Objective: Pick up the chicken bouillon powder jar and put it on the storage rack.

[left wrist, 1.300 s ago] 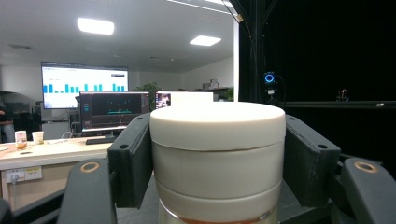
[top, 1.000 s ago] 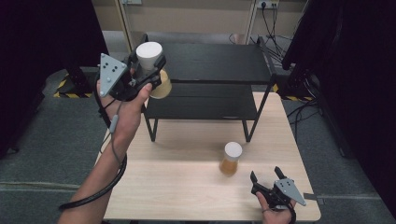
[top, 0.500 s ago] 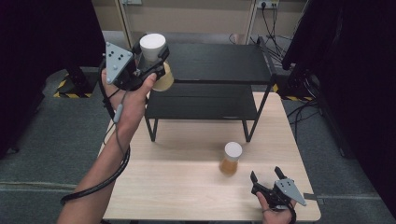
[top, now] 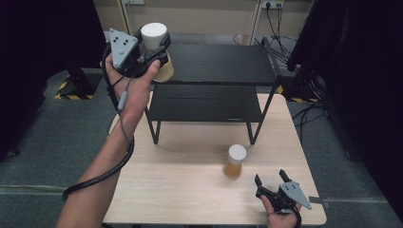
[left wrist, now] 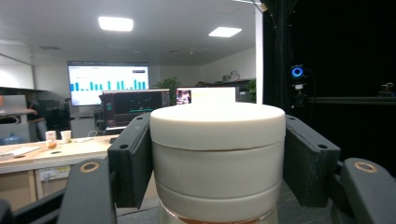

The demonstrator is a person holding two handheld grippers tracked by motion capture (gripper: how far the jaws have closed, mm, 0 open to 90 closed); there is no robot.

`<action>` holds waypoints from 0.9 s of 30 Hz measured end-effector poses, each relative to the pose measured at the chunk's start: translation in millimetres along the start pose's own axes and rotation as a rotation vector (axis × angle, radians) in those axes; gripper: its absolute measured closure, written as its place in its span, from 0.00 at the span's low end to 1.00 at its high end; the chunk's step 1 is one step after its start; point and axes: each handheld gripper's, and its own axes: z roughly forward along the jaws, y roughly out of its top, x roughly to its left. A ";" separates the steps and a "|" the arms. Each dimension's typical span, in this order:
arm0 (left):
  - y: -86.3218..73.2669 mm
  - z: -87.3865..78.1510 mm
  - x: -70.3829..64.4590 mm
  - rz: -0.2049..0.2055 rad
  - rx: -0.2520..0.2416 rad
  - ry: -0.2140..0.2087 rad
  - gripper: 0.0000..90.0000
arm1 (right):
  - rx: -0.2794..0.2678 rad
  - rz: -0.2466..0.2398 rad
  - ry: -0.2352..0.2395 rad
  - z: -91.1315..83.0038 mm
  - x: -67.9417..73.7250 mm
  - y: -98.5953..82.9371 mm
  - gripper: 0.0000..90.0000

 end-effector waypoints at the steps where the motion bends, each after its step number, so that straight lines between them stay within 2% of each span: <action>1: 0.3 1.3 -0.2 0.003 0.002 0.004 0.37 | 0.000 0.000 0.000 -0.1 0.0 -0.1 0.06; 9: 1.2 13.8 -0.7 0.023 0.028 0.030 0.37 | 0.000 -0.001 0.002 0.0 -0.3 0.0 0.06; 17: -4.3 22.4 -2.0 0.030 0.055 0.047 0.37 | -0.001 -0.001 0.002 -0.2 -0.3 -0.2 0.06; 27: -7.9 26.5 0.0 0.015 0.074 0.051 0.37 | 0.000 -0.004 0.003 -0.1 -0.1 0.0 0.06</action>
